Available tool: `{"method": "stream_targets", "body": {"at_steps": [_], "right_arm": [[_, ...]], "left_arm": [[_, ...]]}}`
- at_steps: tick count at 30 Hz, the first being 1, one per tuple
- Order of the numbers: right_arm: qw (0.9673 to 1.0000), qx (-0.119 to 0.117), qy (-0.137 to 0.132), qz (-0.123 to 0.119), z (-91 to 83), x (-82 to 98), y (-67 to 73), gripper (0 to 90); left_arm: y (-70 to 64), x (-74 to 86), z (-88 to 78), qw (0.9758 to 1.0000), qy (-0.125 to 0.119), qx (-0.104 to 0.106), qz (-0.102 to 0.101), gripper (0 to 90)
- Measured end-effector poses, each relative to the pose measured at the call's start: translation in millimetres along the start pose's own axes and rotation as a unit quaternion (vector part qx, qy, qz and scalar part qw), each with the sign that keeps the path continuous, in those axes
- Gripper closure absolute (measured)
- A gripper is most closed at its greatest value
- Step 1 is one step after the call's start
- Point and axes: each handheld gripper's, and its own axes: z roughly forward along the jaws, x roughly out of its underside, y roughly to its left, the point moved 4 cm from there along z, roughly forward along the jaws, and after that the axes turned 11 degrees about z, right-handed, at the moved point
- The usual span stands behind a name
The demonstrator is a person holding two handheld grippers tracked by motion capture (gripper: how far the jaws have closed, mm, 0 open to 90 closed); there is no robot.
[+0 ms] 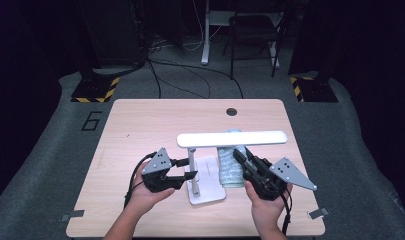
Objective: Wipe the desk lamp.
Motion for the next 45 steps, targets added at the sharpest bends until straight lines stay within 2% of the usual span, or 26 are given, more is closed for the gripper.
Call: {"method": "stream_targets", "body": {"at_steps": [10,25,38,43,45], "right_arm": [[0.9997,0.024,-0.006,0.007,-10.6,-3.7,-17.9,76.2],[0.9982,0.055,-0.019,0.013,-24.0,-8.8,-38.9,76.2],[0.9944,0.1,-0.031,0.015,-39.2,-16.5,-67.2,76.2],[0.9929,0.113,-0.035,0.017,-42.8,-19.8,-76.1,76.2],[0.9924,0.116,-0.036,0.019,-43.3,-20.6,-77.9,76.2]], "left_arm": [[-0.7,-0.4,0.3,1.0,-0.002,-0.001,-0.006,53.1],[0.2,0.2,-0.8,1.0,0.002,0.002,-0.001,53.1],[0.5,0.5,-1.3,1.0,0.003,0.003,-0.002,53.0],[0.2,0.6,-1.2,1.0,-0.001,0.0,-0.007,53.1],[0.7,0.9,-1.7,1.0,0.002,0.001,-0.003,53.1]]}}
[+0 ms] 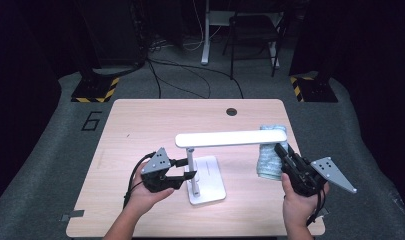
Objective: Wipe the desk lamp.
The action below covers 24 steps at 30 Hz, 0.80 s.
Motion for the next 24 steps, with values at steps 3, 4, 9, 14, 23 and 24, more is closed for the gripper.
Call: {"method": "stream_targets", "body": {"at_steps": [3,4,9,14,23,24], "right_arm": [[1.0,0.004,0.0,-0.001,0.2,-0.3,-2.3,76.2],[1.0,0.005,0.001,-0.002,0.2,0.2,-2.0,76.2],[1.0,-0.001,0.0,-0.002,1.8,1.1,4.7,76.1],[0.9997,-0.017,0.009,-0.012,6.9,4.3,18.8,76.1],[0.9961,-0.074,0.035,-0.034,23.3,15.4,62.9,76.1],[0.9954,-0.08,0.038,-0.035,25.5,16.8,68.5,76.1]], "left_arm": [[-0.5,-0.5,0.8,1.0,-0.004,0.0,-0.005,53.1],[-0.3,-0.4,0.6,1.0,-0.003,0.0,-0.004,53.1],[0.3,0.4,-0.8,1.0,0.001,0.0,-0.001,53.1],[-0.3,0.1,-0.5,1.0,0.003,-0.002,0.0,53.1],[-1.0,-0.1,1.7,1.0,-0.002,-0.006,-0.002,53.1],[-1.0,-0.1,1.8,1.0,-0.002,-0.007,-0.001,53.1]]}}
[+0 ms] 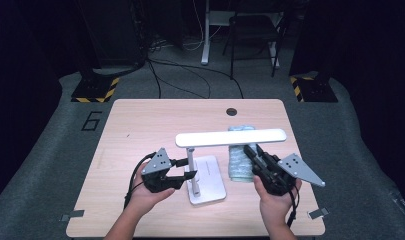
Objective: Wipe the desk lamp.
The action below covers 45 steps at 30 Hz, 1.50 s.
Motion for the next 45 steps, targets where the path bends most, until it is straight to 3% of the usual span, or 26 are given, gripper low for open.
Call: {"method": "stream_targets", "body": {"at_steps": [4,11,20,32,37,39,45], "right_arm": [[0.9997,-0.022,0.008,-0.006,10.1,2.8,16.9,76.1],[0.9976,-0.064,0.024,-0.012,25.0,8.3,49.3,76.1],[0.9946,-0.095,0.034,-0.023,30.8,11.7,72.2,76.2],[0.9914,-0.125,0.03,-0.026,11.5,13.0,75.8,76.2],[0.9914,-0.126,0.029,-0.02,2.9,13.1,67.9,76.0],[0.9927,-0.115,0.035,-0.018,-0.2,16.9,58.0,75.9],[0.9936,-0.104,0.039,-0.021,-4.7,19.9,46.4,75.6]], "left_arm": [[1.0,0.1,0.2,1.0,0.002,0.0,0.008,53.1],[-1.0,-0.3,1.7,1.0,0.0,0.003,0.001,53.1],[-0.5,-0.1,1.5,1.0,0.0,0.001,0.005,53.1],[-0.8,-0.5,2.2,1.0,-0.002,0.0,0.001,53.1],[-0.1,-0.1,2.3,1.0,-0.002,-0.002,0.002,53.0],[-0.6,0.3,2.1,1.0,-0.002,0.0,-0.001,53.0],[-0.1,0.6,2.3,1.0,-0.004,0.003,-0.003,52.9]]}}
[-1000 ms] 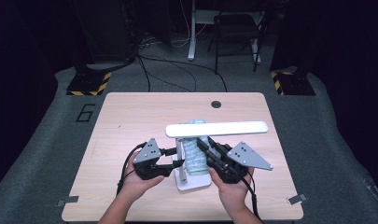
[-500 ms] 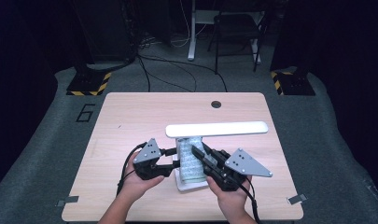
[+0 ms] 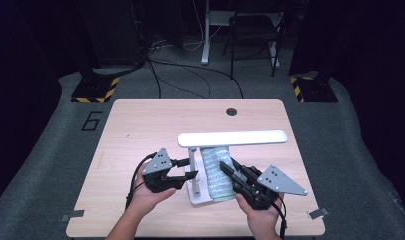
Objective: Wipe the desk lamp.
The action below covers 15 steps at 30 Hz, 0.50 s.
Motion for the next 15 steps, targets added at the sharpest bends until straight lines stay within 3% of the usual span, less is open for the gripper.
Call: {"method": "stream_targets", "body": {"at_steps": [6,15], "right_arm": [[1.0,-0.003,0.005,0.008,-0.6,0.8,-0.5,75.2],[0.9991,-0.04,0.01,-0.006,-8.7,0.9,10.1,75.1]], "left_arm": [[-0.4,0.3,-0.1,1.0,-0.002,-0.001,-0.002,52.9],[0.5,0.3,0.0,1.0,-0.001,-0.002,0.002,52.8]]}}
